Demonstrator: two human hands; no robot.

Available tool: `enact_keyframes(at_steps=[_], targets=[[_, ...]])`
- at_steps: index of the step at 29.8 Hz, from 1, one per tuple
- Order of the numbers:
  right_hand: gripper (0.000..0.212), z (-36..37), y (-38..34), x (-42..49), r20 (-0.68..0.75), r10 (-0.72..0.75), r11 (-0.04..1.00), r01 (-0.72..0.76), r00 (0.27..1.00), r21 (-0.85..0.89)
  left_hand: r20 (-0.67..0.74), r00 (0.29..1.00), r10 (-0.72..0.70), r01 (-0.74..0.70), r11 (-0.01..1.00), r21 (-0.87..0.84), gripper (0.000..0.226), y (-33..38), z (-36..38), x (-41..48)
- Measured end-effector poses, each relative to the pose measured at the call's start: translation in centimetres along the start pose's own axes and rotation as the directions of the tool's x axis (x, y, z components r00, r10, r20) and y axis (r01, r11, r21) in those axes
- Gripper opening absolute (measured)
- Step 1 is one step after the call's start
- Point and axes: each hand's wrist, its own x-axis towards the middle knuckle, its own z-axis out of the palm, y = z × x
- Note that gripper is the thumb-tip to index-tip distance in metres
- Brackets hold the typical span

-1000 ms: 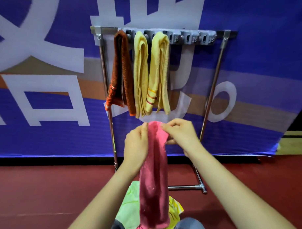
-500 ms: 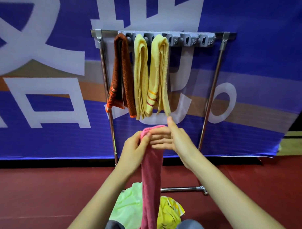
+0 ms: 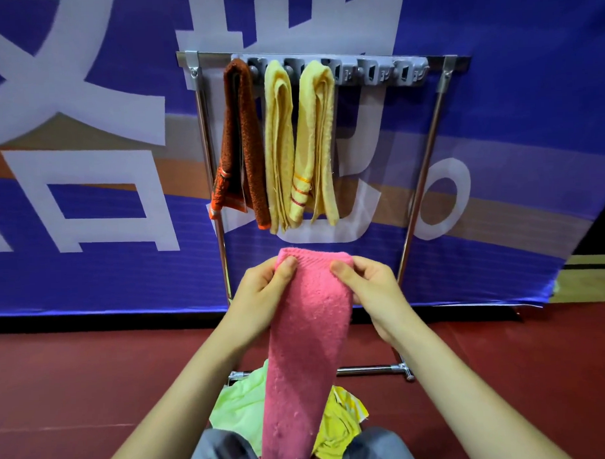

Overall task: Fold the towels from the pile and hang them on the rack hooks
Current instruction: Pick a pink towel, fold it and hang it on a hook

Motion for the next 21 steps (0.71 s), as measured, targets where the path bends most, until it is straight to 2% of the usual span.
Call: enact_keyframes(at_steps=[3, 8, 12, 16, 21], targets=[[0.013, 0.3, -0.3, 0.2, -0.036, 0.042, 0.998, -0.041, 0.998, 0.039, -0.028, 1.0, -0.013, 0.014, 1.0, 0.016, 0.035, 0.2, 0.0, 0.0], [0.01, 0.1, -0.2, -0.4, 0.095, 0.003, 0.992, -0.014, 0.995, 0.123, -0.055, 0.997, -0.058, 0.06, 0.998, 0.028, 0.035, -0.2, -0.6, -0.4], [0.014, 0.0, -0.3, -0.9, 0.102, -0.037, 0.992, 0.025, 0.994, 0.121, 0.078, 0.982, -0.169, 0.172, 0.985, -0.031, 0.027, 0.4, -1.3, -0.6], [0.03, 0.9, -0.4, -1.3, 0.138, -0.083, 0.997, 0.081, 0.987, 0.019, 0.188, 0.973, -0.136, 0.115, 0.986, 0.119, 0.015, 2.0, -2.1, 0.3], [0.044, 1.9, 0.0, -1.7, 0.218, -0.107, 0.994, 0.104, 0.97, 0.026, 0.311, 0.931, -0.19, 0.103, 0.956, 0.275, 0.024, 3.0, -2.0, 0.9]])
